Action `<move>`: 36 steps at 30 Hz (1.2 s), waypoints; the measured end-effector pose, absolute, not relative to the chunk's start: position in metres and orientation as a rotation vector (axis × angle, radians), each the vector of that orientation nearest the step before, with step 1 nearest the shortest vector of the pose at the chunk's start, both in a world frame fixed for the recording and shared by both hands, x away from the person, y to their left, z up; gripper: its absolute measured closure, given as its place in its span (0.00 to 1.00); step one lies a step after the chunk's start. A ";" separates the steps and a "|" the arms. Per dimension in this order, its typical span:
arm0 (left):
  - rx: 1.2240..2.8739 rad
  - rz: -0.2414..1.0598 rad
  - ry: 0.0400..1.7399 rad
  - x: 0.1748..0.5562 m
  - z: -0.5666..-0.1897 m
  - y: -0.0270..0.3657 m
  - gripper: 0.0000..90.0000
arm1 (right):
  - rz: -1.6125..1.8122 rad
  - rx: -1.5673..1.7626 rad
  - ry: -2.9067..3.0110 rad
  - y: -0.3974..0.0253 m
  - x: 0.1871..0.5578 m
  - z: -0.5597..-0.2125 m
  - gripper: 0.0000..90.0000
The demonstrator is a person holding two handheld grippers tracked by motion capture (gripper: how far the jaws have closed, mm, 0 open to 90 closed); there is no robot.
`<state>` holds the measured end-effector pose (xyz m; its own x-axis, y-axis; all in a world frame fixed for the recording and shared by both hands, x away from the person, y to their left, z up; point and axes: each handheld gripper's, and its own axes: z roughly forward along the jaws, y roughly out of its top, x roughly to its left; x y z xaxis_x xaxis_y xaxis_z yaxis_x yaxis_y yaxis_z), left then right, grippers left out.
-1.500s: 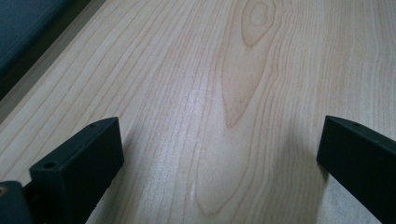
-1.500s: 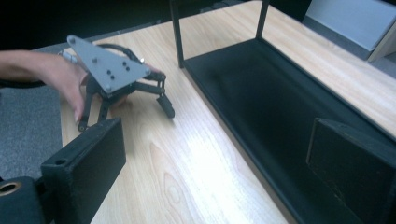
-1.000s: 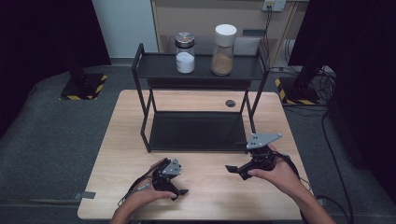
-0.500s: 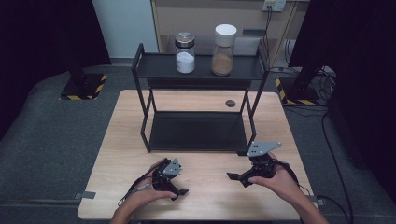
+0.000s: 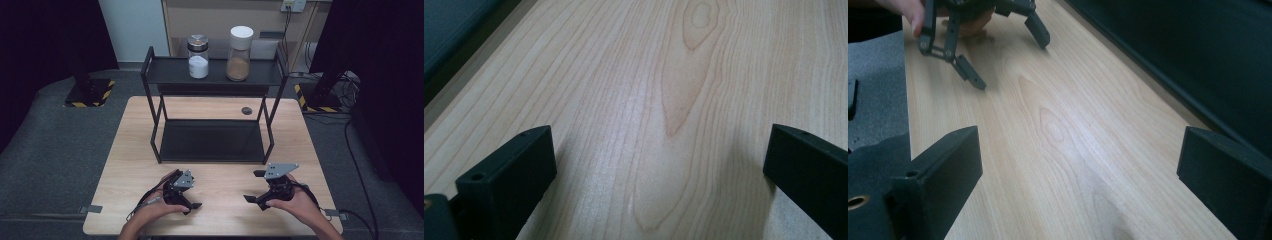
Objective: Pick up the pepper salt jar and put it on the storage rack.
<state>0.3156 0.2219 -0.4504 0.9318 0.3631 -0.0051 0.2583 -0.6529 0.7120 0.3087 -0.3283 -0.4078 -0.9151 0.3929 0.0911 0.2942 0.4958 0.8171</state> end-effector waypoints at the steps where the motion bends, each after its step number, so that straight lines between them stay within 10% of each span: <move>1: 2.315 0.176 0.437 0.316 -0.450 0.222 0.00 | 1.398 0.606 2.627 -0.328 0.308 -0.410 0.06; 36: 2.315 0.177 0.438 0.316 -0.450 0.222 0.00 | 1.261 0.686 2.654 -0.335 0.301 -0.455 0.05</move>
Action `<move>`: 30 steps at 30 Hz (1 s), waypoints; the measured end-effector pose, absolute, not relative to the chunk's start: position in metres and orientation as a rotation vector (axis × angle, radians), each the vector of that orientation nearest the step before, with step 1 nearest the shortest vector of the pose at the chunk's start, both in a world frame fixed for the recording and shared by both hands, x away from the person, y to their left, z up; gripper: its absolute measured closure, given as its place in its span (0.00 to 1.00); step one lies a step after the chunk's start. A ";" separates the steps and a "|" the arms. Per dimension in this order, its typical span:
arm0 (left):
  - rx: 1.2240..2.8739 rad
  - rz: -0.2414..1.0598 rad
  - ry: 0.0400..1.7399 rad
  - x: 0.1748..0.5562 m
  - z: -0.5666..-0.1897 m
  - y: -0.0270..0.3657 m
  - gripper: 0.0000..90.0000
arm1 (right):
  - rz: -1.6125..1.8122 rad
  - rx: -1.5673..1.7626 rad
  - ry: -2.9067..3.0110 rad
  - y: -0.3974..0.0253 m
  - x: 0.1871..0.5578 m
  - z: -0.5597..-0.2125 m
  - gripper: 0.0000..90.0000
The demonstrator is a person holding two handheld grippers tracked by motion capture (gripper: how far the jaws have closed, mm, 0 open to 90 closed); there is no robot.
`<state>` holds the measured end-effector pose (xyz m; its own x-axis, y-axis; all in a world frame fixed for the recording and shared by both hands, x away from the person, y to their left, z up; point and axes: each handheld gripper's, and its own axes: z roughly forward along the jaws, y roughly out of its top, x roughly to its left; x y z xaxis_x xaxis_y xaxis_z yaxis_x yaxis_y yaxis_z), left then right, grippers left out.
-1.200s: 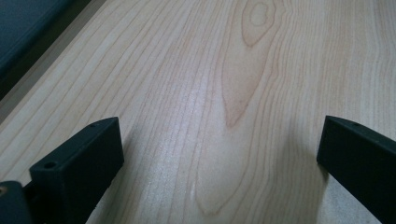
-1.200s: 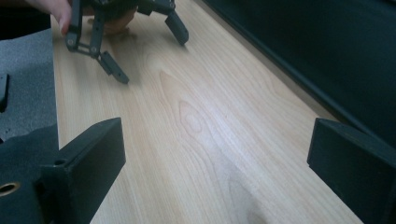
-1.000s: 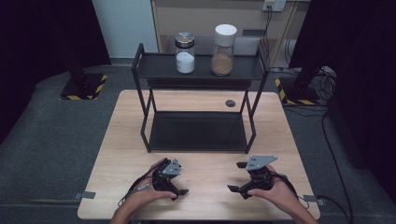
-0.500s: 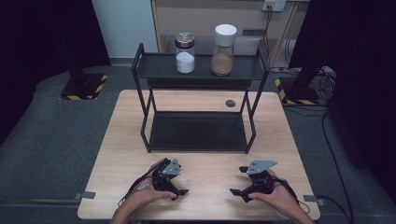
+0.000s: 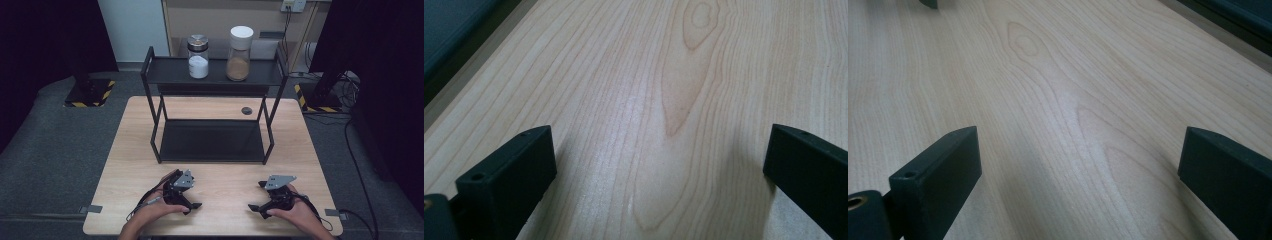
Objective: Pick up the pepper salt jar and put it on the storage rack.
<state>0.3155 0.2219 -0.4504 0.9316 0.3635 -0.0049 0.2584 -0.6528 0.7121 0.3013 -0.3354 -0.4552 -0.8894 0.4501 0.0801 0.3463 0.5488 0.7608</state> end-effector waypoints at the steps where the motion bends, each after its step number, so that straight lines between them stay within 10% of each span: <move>1: 2.315 0.177 0.438 0.316 -0.450 0.222 0.00 | 1.260 0.689 2.654 -0.336 0.302 -0.455 0.05; 30: 2.314 0.178 0.440 0.315 -0.450 0.222 0.00 | 1.132 0.654 2.650 -0.324 0.297 -0.452 0.02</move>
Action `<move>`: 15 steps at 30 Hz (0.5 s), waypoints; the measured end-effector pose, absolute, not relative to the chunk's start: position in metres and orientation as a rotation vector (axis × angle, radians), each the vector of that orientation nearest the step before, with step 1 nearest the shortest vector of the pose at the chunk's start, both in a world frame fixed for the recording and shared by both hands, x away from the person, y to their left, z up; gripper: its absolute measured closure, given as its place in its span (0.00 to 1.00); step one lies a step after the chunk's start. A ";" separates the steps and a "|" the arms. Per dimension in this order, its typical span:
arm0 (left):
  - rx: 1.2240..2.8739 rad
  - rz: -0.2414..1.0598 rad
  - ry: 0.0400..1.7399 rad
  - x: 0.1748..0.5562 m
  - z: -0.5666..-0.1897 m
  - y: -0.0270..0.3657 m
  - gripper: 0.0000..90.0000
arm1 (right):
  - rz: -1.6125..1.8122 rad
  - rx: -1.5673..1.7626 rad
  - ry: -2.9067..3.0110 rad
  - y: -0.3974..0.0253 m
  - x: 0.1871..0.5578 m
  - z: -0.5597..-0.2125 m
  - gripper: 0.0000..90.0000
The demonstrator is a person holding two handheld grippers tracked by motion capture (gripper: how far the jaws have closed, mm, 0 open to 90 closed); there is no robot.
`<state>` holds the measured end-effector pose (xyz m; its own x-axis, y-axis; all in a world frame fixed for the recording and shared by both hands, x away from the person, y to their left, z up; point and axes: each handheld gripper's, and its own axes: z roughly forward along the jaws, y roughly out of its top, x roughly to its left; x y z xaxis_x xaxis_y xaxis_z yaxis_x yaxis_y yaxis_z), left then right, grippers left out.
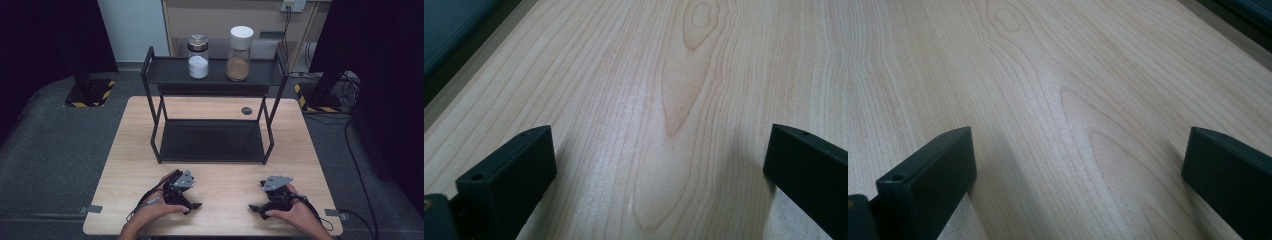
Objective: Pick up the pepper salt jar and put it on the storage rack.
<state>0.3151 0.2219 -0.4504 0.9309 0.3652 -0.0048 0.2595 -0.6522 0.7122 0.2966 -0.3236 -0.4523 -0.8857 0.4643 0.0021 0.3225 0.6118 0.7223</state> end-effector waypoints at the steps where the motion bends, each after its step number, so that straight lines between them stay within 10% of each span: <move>1: 2.315 0.178 0.440 0.315 -0.450 0.222 0.00 | 1.132 0.653 2.650 -0.324 0.297 -0.452 0.02; 15: 2.314 0.178 0.441 0.315 -0.450 0.222 0.00 | 1.128 0.670 2.644 -0.322 0.295 -0.452 0.01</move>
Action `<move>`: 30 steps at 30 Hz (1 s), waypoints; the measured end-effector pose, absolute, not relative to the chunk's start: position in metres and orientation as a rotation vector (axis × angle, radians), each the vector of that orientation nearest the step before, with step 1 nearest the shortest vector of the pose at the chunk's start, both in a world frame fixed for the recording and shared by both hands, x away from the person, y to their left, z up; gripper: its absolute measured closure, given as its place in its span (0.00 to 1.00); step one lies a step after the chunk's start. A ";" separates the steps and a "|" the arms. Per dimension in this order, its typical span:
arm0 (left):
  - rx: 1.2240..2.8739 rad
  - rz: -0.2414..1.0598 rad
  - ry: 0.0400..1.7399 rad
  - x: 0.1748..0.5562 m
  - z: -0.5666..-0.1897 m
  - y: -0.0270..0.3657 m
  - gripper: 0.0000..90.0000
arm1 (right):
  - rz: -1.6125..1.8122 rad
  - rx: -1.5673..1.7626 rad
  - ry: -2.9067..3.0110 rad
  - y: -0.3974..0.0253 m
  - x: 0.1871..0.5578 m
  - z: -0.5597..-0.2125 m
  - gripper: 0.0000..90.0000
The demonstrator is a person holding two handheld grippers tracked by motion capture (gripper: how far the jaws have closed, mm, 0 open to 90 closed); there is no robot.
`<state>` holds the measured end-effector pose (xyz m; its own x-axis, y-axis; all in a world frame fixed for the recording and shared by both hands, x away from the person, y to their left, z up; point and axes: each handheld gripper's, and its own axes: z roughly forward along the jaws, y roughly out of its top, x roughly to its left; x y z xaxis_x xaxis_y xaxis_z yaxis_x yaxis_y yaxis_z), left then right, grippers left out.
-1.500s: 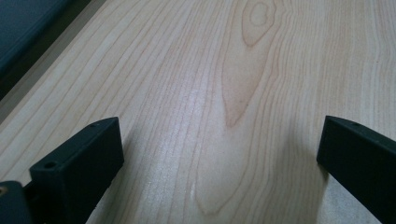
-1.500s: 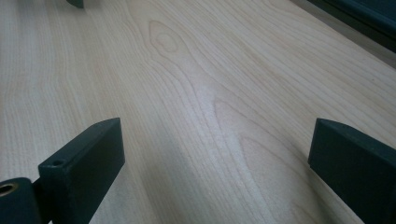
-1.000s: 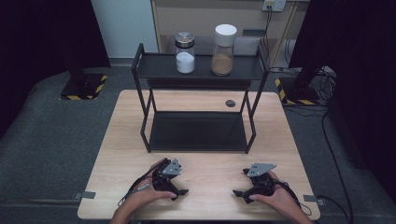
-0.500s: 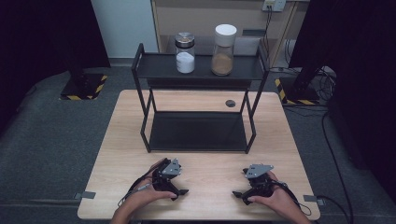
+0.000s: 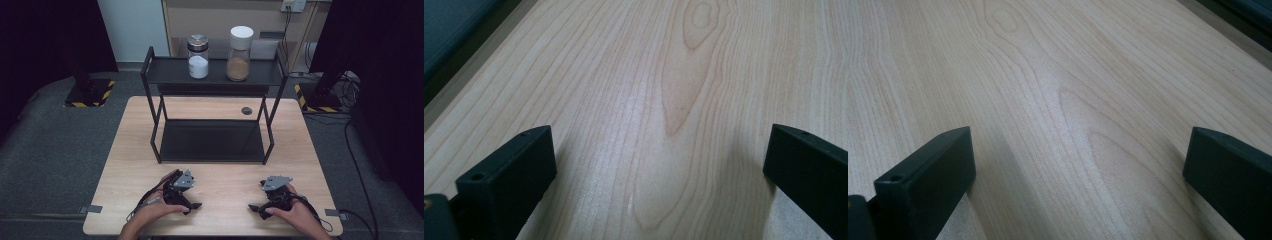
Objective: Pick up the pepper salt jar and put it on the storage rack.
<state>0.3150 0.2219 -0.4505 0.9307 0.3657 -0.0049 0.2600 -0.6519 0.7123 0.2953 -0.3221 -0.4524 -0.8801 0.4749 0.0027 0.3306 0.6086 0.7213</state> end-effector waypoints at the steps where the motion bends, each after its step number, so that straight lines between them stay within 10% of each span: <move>1: 2.314 0.178 0.441 0.315 -0.450 0.222 0.00 | 1.128 0.671 2.644 -0.322 0.295 -0.452 0.01; 30: 2.314 0.179 0.443 0.315 -0.450 0.222 0.00 | 1.127 0.683 2.637 -0.321 0.293 -0.453 0.01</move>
